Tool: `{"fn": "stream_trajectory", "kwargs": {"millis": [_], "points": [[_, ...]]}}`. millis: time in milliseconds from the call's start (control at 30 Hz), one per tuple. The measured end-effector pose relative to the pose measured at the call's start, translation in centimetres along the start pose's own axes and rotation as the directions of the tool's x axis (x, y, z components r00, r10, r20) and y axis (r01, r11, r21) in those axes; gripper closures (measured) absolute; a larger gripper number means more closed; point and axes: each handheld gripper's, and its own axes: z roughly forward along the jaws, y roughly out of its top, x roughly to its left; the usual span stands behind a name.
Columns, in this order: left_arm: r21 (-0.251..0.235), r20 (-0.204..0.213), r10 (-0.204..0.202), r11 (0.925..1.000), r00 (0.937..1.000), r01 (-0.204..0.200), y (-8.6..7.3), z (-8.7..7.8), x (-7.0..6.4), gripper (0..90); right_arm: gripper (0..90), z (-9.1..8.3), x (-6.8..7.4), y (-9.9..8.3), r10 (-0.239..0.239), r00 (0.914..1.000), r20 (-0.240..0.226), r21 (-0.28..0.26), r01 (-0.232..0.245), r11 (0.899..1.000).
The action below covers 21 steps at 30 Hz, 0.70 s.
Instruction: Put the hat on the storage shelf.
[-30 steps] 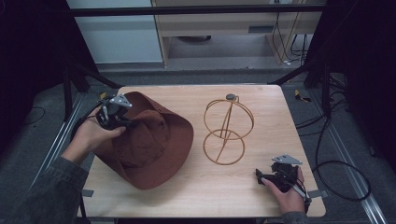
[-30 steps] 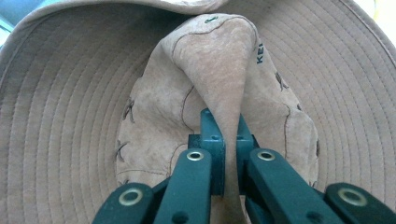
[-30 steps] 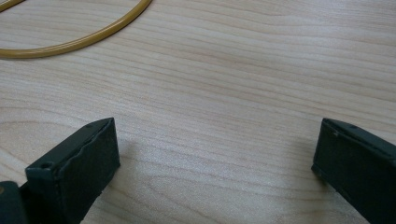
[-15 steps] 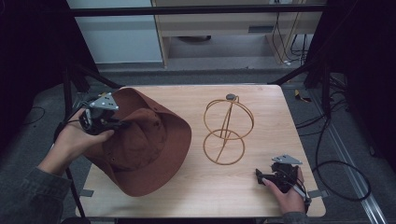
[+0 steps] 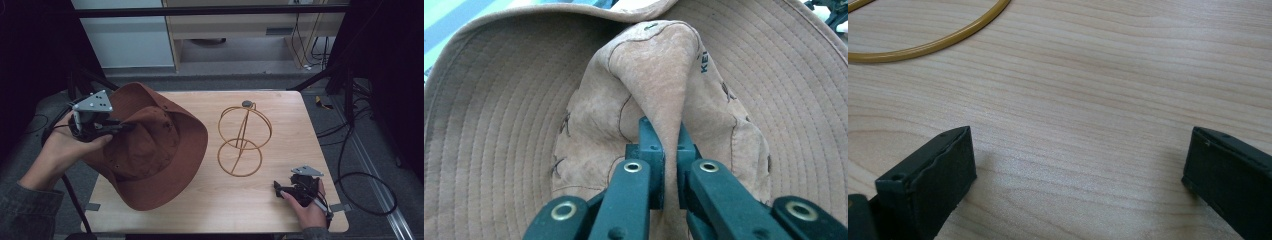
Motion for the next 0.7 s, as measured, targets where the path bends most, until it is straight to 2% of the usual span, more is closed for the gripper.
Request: {"fn": "stream_trajectory", "kwargs": {"millis": [367, 700], "points": [[-0.026, 0.005, 0.053, 0.9983, 0.9986, -0.053, 3.2, -0.9, -1.2, 88.7, 0.5, 0.0, 0.1, 0.0, 0.007, 1.0, 0.003, 0.001, -0.007, 1.0], [-0.026, 0.016, 0.105, 0.9942, 0.9944, -0.104, 7.0, -0.5, -1.9, 88.7, 0.5, 0.0, 0.1, 0.0, 0.007, 1.0, 0.003, 0.001, -0.007, 1.0]]}}
